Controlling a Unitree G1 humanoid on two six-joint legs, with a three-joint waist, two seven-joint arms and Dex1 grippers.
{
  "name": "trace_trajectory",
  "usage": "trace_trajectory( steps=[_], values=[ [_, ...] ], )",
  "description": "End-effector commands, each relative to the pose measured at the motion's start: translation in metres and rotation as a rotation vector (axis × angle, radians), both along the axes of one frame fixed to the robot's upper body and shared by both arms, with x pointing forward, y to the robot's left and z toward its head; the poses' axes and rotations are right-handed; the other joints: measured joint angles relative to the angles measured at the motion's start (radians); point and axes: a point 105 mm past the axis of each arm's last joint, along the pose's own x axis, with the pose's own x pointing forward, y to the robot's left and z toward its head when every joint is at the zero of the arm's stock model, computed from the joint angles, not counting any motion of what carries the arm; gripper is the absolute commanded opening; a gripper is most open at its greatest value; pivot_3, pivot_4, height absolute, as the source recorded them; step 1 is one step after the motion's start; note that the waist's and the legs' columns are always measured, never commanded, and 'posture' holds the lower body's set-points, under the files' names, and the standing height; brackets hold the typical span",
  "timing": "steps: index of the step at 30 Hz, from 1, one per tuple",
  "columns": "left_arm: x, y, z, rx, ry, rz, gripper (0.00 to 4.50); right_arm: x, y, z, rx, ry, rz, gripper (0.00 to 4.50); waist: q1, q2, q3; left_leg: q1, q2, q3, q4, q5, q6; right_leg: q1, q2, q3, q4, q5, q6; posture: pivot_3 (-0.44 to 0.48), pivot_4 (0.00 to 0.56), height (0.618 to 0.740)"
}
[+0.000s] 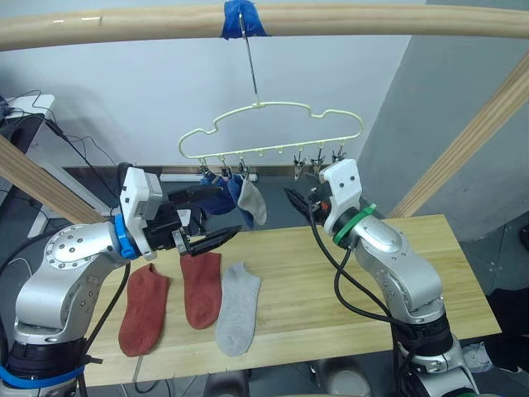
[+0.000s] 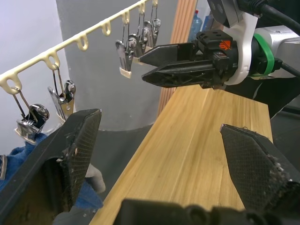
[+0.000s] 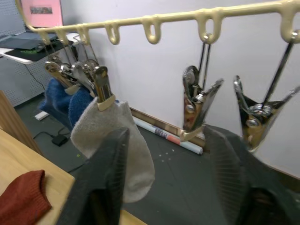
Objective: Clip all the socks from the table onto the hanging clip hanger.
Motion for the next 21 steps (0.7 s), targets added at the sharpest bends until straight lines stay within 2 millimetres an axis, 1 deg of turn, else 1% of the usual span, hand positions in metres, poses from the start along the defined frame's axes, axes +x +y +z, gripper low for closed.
trace_trajectory(
  steps=[1,8,15,17,21],
  values=[
    [-0.004,-0.004,0.005,0.017,-0.026,-0.027,4.5,0.0,0.0,0.01,0.016,-0.032,-0.011,1.7,0.0,0.0,0.004,0.0,0.0,0.0,0.0,0.0,0.0,0.0,0.0,0.0,0.0,0.0,0.0,-0.181,0.28,0.74],
    [-0.004,-0.004,0.002,0.024,-0.021,-0.029,4.5,0.008,0.003,0.014,0.016,-0.039,-0.04,1.7,0.0,0.0,0.012,0.0,0.0,0.0,0.0,0.0,0.0,0.0,0.0,0.0,0.0,0.0,0.0,-0.181,0.279,0.74],
    [-0.005,-0.005,0.0,0.025,-0.018,-0.03,4.5,0.015,0.004,0.024,0.027,-0.06,-0.055,1.7,0.0,0.0,0.014,0.0,0.0,0.0,0.0,0.0,0.0,-0.001,0.0,0.0,0.0,0.0,0.0,-0.182,0.278,0.74],
    [-0.005,-0.006,0.0,0.026,-0.019,-0.032,4.5,0.016,0.006,0.027,0.033,-0.069,-0.051,1.7,0.0,0.0,0.014,0.0,0.0,0.0,0.0,0.0,0.0,-0.001,0.0,0.0,0.0,0.0,0.0,-0.181,0.277,0.74],
    [-0.005,-0.006,0.0,0.026,-0.016,-0.034,4.5,0.014,0.015,0.043,0.037,-0.103,-0.011,1.7,-0.001,0.0,0.015,0.0,0.0,0.0,0.0,0.0,0.0,-0.001,0.0,0.0,0.0,0.0,0.0,-0.18,0.275,0.74]
  ],
)
